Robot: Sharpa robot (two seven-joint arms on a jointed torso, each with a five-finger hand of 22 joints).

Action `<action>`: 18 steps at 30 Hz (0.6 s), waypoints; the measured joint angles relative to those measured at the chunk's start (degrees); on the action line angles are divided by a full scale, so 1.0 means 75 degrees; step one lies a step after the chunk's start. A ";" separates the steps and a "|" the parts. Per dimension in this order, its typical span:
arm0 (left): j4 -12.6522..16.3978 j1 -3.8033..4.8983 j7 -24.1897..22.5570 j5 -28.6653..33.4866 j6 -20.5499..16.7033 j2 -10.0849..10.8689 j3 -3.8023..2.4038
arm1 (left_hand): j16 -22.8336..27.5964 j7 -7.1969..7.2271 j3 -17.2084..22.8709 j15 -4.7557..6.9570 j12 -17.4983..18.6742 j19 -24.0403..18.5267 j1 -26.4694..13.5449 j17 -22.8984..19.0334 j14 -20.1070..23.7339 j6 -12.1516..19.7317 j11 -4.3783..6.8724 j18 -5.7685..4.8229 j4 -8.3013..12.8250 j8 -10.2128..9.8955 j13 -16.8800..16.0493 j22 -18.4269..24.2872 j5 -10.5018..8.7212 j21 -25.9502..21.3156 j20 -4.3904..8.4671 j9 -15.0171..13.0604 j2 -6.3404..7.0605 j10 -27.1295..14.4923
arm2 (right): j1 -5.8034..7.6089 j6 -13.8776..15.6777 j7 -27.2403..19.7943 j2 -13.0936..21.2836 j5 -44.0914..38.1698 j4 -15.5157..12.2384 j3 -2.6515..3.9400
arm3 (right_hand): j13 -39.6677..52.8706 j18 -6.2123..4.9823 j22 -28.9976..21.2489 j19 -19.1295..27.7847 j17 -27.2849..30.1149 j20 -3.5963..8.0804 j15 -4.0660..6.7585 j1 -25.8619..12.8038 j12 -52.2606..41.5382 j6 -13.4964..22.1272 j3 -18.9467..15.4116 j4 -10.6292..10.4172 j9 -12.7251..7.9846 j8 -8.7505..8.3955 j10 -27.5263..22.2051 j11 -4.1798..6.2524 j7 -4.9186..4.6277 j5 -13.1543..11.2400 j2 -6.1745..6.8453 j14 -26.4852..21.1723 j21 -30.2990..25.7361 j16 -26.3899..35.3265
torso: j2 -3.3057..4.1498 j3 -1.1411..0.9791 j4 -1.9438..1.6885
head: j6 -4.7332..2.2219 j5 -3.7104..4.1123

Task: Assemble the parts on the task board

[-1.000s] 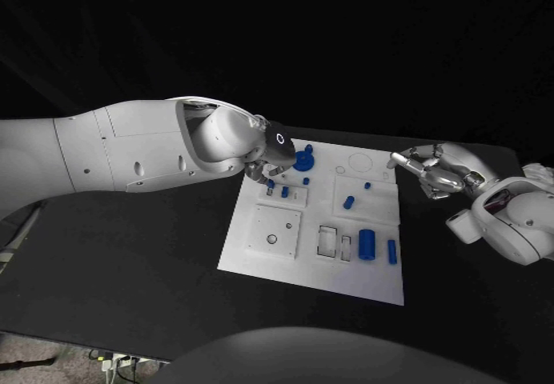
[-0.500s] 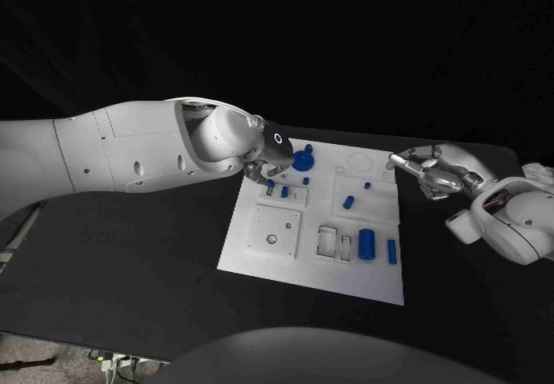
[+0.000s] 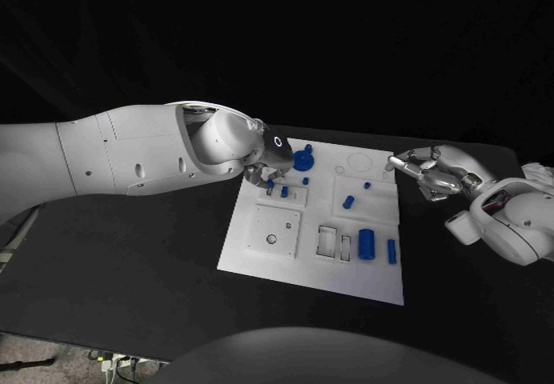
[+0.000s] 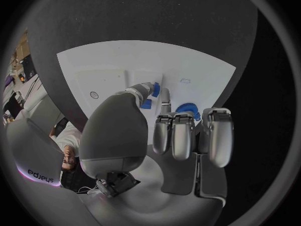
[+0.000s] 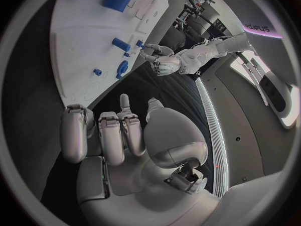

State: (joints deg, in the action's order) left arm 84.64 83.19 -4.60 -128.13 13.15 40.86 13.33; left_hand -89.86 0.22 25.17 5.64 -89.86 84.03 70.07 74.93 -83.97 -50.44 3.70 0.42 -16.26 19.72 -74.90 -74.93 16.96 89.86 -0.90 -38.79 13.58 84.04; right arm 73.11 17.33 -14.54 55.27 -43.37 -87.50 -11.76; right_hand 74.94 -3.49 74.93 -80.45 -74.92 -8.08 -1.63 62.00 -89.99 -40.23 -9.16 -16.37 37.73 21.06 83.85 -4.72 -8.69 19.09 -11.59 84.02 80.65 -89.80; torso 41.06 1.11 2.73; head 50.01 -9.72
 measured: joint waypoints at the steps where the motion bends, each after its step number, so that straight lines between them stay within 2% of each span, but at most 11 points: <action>1: -0.0001 -0.0001 0.0000 0.0004 0.0000 -0.0002 0.0000 | 0.0000 0.0000 0.0000 0.0000 0.0000 0.0000 0.0000 0.0000 0.0000 0.0000 0.0000 0.0000 0.0000 0.0000 0.0000 0.0000 0.0000 0.0000 0.0000 0.0000 0.0000 0.0000 | 0.0000 -0.0001 0.0001 -0.0001 0.0000 0.0000 0.0000 | 0.0000 0.0001 0.0000 0.0000 0.0000 0.0000 0.0000 0.0027 0.0000 0.0000 0.0000 0.0000 0.0000 0.0000 0.0000 0.0000 0.0000 0.0000 0.0028 0.0000 0.0000 0.0000 | -0.0001 -0.0001 0.0000 | 0.0000 0.0001; 18: -0.0029 -0.0040 0.0000 0.0034 -0.0004 -0.0029 0.0000 | 0.0000 0.0000 0.0169 0.0000 0.0000 0.0000 0.0022 -0.0001 0.0000 0.0000 0.0000 0.0000 0.0127 -0.0032 0.0000 0.0001 -0.0029 0.0000 0.0000 -0.0138 -0.0083 0.0000 | -0.0015 -0.0039 0.0037 -0.0012 -0.0005 0.0011 0.0000 | 0.0001 0.0000 -0.0001 0.0000 0.0001 0.0000 0.0000 0.0224 -0.0001 0.0000 0.0000 0.0000 -0.0015 0.0000 0.0000 0.0000 0.0000 0.0134 0.0023 0.0000 0.0000 0.0000 | -0.0004 -0.0001 0.0000 | 0.0000 0.0004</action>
State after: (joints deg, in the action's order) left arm 84.42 82.89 -4.60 -127.87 13.12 40.65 13.33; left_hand -89.86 0.22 26.44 5.64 -89.86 84.03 70.24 74.92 -83.97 -50.45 3.69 0.43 -15.31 19.48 -74.90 -74.93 16.74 89.86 -0.90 -39.83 12.95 84.04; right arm 73.00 17.04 -14.26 55.18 -43.41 -87.42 -11.76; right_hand 74.94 -3.49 74.92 -80.45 -74.91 -8.08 -1.63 63.68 -90.00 -40.23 -9.16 -16.37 37.62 21.05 83.85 -4.72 -8.69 20.09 -11.42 84.02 80.65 -89.80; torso 41.02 1.10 2.73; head 50.01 -9.70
